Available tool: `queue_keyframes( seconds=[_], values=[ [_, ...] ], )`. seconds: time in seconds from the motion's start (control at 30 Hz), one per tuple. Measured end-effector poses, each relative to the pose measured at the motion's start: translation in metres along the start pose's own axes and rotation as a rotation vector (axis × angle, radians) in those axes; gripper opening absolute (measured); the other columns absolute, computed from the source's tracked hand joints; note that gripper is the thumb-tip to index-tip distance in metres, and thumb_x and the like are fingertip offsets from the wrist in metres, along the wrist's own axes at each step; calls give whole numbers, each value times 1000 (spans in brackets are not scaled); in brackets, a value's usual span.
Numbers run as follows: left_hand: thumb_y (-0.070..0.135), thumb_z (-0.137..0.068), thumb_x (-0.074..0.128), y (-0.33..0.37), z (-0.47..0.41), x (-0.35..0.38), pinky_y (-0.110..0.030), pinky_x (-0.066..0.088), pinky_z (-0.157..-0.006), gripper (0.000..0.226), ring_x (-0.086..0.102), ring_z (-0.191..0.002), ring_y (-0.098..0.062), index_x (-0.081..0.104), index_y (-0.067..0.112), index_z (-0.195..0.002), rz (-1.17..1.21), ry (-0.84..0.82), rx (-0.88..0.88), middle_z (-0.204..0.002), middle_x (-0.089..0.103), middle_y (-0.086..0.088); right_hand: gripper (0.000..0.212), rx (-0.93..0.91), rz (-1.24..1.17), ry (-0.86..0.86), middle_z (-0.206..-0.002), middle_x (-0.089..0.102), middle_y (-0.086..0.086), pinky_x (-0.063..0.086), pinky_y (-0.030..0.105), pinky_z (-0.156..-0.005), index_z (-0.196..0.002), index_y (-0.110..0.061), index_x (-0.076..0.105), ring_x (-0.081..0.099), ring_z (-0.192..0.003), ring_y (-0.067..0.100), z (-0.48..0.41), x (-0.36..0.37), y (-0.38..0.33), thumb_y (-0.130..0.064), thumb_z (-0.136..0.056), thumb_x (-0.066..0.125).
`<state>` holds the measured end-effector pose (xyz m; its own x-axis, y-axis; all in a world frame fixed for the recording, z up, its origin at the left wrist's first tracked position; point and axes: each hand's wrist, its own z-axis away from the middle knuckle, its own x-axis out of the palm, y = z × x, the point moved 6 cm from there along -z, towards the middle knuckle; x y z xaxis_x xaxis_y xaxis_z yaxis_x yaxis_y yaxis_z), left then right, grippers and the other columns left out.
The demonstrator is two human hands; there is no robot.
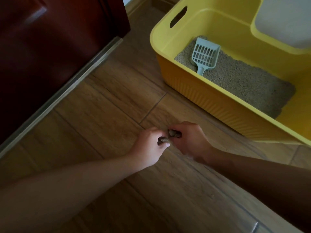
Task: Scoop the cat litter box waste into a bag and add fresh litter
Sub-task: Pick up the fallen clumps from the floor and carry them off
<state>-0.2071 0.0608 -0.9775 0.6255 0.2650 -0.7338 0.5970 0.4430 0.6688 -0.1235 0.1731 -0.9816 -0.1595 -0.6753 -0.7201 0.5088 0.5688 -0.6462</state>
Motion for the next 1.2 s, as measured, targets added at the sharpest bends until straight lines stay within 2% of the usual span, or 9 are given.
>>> queue_keyframes(
  seconds=[0.17,0.33,0.43,0.57,0.67,0.77,0.9,1.07,1.2],
  values=[
    [18,-81,78,8,4,0,-24,51,-75,13,60,-80,-7,73,13,-92,21,-13,-6,-86,64,7,26,2,-10,-3,-91,63,-6,51,32,-73,-110,-33,73,59,-84,13,5,-4,4,-23,-87,64],
    [18,-82,78,19,2,-5,-5,41,-72,15,57,-81,-2,74,13,-96,38,-7,-4,-87,60,13,30,0,-11,18,-95,64,-2,51,32,-76,-114,-28,72,61,-88,15,10,-20,6,-21,-86,65],
    [18,-82,78,27,1,-5,-7,43,-73,16,58,-81,-4,74,12,-96,44,5,8,-88,62,10,35,11,-17,33,-99,65,0,50,30,-78,-121,-26,70,61,-90,16,15,-29,6,-19,-87,64],
    [19,-81,80,32,3,-6,-22,51,-77,17,61,-84,-9,74,11,-95,66,22,-10,-92,68,3,33,8,-69,65,-99,66,-1,49,28,-80,-118,-23,71,62,-90,15,26,-39,7,-18,-85,69],
    [21,-81,80,30,5,-6,-20,50,-80,22,62,-90,-10,74,14,-101,57,38,-49,-99,68,2,32,15,-83,74,-98,64,-3,44,23,-79,-117,-22,72,61,-89,13,32,-44,10,-19,-85,71],
    [23,-81,80,35,7,-6,-13,46,-78,24,62,-90,-11,73,13,-103,55,37,-83,-100,67,0,32,38,-91,78,-99,65,-4,42,20,-78,-117,-21,72,61,-89,12,38,-47,11,-18,-85,71],
    [23,-81,80,53,13,-4,-23,51,-75,25,62,-83,-15,73,9,-101,21,19,-62,-96,66,-3,31,46,-81,74,-101,67,-1,43,20,-79,-116,-20,73,63,-90,15,48,-52,7,-17,-85,70],
    [23,-83,78,89,14,-31,-13,43,-76,32,59,-87,-10,71,10,-111,19,19,-87,-103,64,0,33,115,-77,82,-104,68,0,41,18,-84,-116,-20,73,63,-95,17,62,-86,-6,-16,-83,73],
    [26,-84,77,125,18,-69,-19,48,-80,36,59,-91,-11,70,11,-116,13,23,-128,-107,64,1,35,173,-62,66,-108,67,0,38,20,-83,-120,-21,70,61,-100,18,79,-127,-33,-20,-85,73]
  ],
)
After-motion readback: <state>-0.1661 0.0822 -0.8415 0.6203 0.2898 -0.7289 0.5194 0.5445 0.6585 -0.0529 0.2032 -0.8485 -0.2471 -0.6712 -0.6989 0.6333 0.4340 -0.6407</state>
